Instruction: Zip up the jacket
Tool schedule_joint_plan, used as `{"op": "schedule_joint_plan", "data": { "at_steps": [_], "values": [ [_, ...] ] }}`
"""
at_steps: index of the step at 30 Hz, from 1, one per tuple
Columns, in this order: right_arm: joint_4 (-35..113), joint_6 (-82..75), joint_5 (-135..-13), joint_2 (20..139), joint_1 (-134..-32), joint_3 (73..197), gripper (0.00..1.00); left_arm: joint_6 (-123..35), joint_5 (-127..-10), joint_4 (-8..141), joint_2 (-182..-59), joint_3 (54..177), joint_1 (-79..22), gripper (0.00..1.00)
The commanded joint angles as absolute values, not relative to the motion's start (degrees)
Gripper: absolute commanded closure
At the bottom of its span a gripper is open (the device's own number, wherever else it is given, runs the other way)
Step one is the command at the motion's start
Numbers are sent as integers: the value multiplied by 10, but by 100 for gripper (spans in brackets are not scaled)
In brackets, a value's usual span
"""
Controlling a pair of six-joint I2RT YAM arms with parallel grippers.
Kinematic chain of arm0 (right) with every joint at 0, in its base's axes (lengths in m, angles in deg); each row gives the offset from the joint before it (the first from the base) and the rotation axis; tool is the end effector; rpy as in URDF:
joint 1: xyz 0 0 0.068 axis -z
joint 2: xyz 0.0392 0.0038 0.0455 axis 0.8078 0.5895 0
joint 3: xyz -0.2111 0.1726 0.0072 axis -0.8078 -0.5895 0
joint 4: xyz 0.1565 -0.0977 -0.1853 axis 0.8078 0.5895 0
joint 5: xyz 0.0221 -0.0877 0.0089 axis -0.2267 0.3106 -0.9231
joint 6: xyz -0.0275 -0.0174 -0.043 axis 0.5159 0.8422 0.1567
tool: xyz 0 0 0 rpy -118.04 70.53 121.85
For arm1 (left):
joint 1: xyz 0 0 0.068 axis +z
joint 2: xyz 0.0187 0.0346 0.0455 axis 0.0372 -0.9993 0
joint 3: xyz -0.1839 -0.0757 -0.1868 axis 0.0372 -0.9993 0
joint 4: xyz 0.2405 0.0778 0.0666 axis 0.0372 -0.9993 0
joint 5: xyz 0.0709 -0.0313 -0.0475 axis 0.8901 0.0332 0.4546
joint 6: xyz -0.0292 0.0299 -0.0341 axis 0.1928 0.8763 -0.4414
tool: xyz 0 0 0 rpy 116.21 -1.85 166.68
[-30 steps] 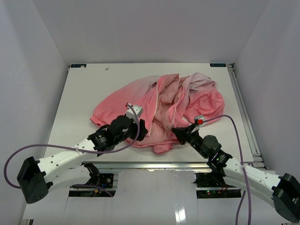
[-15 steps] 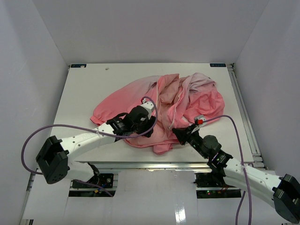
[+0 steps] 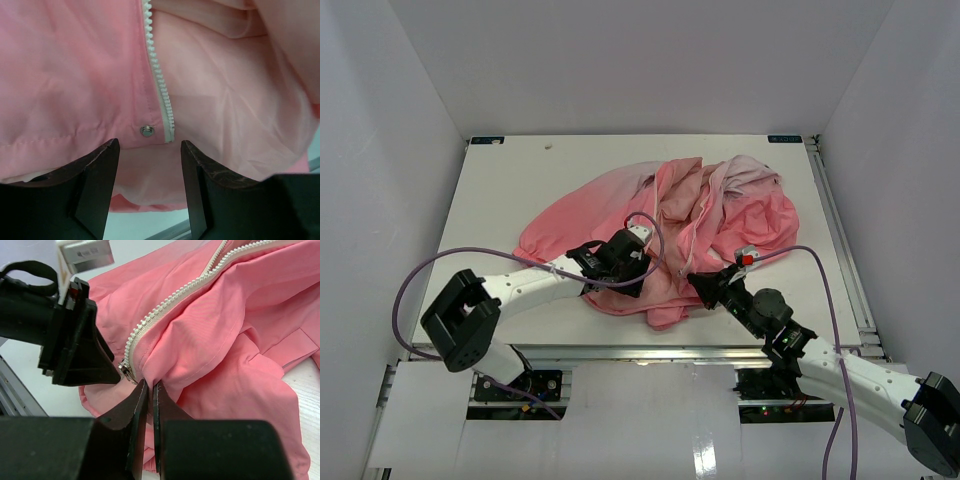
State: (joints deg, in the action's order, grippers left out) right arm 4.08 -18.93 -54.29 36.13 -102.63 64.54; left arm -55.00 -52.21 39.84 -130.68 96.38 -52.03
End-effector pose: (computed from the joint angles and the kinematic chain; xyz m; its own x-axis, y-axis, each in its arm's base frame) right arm 0.1099 0.1147 0.1966 -0.2118 0.3251 -0.9217 -0.5651 0.7287 0.3869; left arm 0.1953 -0.2241 0.2026 -0.7726 0.3292 -0.5428 0.4469 0.8894 -0.0966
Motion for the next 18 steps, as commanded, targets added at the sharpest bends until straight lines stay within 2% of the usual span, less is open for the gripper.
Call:
{"op": "schedule_joint_plan", "data": {
  "at_steps": [1, 10, 12, 18],
  "values": [
    [25, -181, -531, 363, -1023, 665, 92, -540, -501, 425, -1314, 959, -502, 39],
    [24, -179, -533, 379, -1023, 673, 92, -523, -518, 421, -1293, 967, -498, 39],
    [24, -180, -532, 379, -1023, 672, 92, -510, -534, 421, -1283, 968, -497, 35],
    [11, -183, -535, 390, -1023, 664, 92, -488, -558, 394, -1278, 992, -493, 35]
  ]
}}
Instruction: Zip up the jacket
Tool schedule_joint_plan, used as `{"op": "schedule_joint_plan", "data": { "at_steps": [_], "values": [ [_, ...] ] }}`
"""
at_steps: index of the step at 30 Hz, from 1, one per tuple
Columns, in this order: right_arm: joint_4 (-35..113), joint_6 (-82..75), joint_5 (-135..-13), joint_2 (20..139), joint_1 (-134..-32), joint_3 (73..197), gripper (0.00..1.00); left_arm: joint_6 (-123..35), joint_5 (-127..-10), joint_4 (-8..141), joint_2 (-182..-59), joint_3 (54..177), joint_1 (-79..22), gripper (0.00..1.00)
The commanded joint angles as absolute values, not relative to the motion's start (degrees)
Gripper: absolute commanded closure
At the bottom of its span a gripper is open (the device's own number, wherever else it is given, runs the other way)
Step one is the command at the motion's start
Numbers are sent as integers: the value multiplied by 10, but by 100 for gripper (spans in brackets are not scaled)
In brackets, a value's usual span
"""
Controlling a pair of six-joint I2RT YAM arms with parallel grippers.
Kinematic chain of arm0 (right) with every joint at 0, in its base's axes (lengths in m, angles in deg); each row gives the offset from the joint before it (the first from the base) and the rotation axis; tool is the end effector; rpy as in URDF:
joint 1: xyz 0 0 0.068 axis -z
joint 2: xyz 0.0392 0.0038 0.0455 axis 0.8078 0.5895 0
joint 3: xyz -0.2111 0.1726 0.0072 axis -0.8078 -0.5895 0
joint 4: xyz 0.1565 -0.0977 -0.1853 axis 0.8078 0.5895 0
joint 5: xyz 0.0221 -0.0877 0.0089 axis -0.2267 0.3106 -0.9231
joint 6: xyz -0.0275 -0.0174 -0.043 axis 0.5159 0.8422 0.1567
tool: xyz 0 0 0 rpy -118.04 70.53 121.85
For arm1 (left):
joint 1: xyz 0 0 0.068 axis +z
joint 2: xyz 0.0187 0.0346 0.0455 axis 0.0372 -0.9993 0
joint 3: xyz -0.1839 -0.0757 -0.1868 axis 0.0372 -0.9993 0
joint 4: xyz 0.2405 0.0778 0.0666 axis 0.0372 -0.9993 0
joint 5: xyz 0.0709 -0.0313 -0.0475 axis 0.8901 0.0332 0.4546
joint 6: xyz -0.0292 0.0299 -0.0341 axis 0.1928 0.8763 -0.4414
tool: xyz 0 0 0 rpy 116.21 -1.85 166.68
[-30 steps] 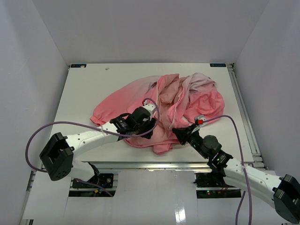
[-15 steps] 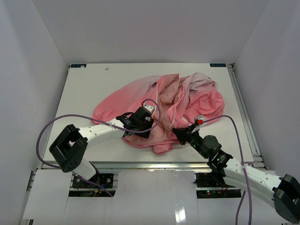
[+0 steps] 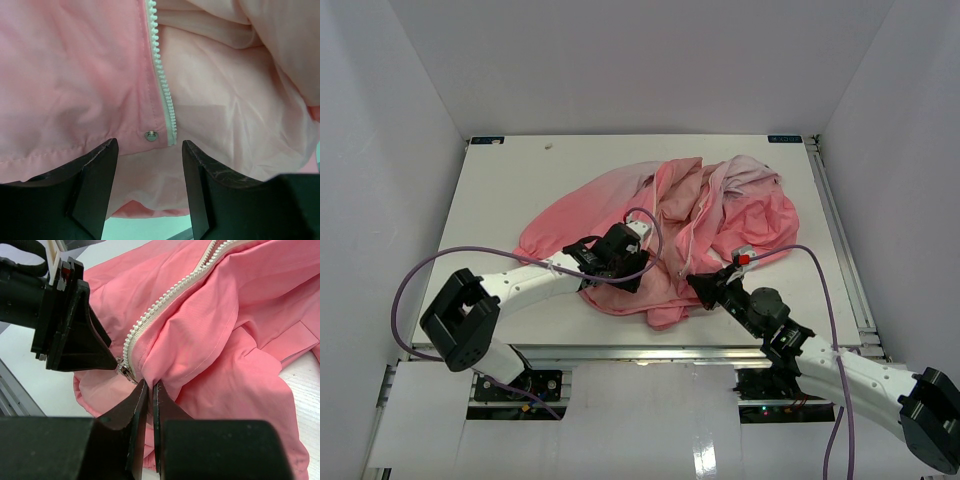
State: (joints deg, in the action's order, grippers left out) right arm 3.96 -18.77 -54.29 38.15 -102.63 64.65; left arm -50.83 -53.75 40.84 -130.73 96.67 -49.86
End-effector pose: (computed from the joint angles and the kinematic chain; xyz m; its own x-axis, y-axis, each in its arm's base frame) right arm 0.1119 0.1169 0.1925 -0.2293 0.3014 -0.9255 -0.5578 0.7386 0.3787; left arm 0.2047 -0.2191 0.2049 -0.7482 0.3586 -0.5581 0.4816 0.8722 -0.0852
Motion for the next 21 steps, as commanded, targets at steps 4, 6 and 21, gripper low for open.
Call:
{"op": "schedule_joint_plan", "data": {
  "at_steps": [4, 6, 21],
  "values": [
    [9, -184, -539, 394, -1023, 664, 92, -484, -556, 384, -1281, 999, -481, 39],
    [8, -183, -541, 392, -1023, 664, 92, -481, -562, 381, -1295, 998, -477, 41],
    [5, -186, -539, 393, -1023, 659, 92, -487, -643, 431, -1358, 976, -475, 42]
  ]
}}
